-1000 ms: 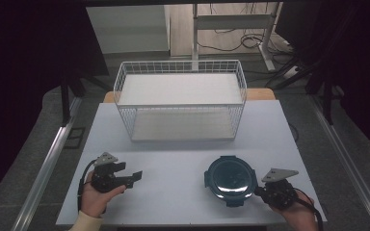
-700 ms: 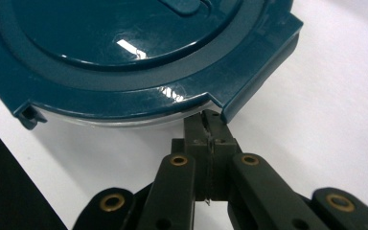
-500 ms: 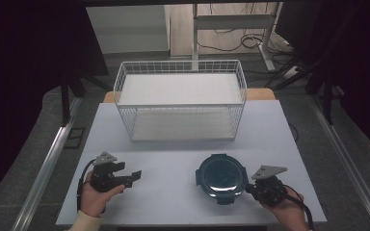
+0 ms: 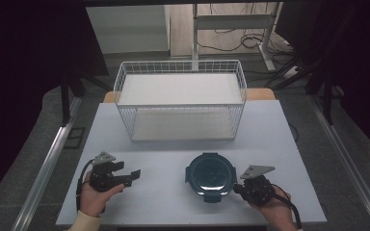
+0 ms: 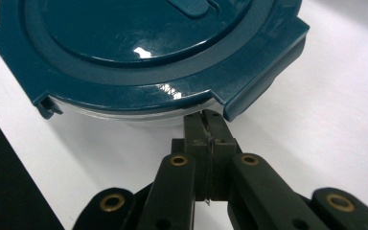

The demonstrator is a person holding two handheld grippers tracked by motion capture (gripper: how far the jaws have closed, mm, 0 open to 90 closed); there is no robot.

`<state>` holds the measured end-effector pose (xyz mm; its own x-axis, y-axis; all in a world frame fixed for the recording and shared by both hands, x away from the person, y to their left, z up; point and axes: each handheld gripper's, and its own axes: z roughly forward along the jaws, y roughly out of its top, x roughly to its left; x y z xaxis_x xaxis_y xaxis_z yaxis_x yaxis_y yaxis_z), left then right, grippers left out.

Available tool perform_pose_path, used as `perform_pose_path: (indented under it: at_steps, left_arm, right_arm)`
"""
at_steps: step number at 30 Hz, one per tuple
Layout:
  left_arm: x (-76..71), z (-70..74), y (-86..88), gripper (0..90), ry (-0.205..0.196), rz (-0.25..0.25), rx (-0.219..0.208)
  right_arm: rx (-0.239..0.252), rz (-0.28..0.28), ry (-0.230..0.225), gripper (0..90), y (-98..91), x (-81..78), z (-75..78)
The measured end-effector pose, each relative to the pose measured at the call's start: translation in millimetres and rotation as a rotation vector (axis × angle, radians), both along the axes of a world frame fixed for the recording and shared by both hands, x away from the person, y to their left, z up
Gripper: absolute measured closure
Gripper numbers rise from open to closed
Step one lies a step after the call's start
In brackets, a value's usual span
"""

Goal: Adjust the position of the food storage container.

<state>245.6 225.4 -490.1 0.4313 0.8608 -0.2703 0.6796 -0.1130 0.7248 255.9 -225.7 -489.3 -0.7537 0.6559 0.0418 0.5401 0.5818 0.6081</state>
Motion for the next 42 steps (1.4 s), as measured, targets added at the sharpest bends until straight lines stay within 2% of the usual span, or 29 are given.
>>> perform_pose_path:
  at_steps: [10,26,39,42]
  left_arm:
    - [-0.4,0.9,-1.0,21.2,0.0,-0.003,-0.005]
    - [0.0,0.5,-1.7,21.3,0.003,-0.004,-0.009]
    - [0.3,-0.9,-4.0,21.3,0.007,-0.009,-0.001]
    - [0.6,-1.2,-3.0,21.3,0.008,-0.01,-0.001]
  right_arm:
    - [-0.006,-0.005,-0.012,90.0,22.7,8.0,-1.7]
    - [0.02,0.053,0.002,90.0,66.1,26.2,-5.9]
    - [0.013,0.086,-0.002,90.0,81.2,30.7,-9.5]
    - [0.04,0.098,-0.018,90.0,76.9,30.3,-6.6]
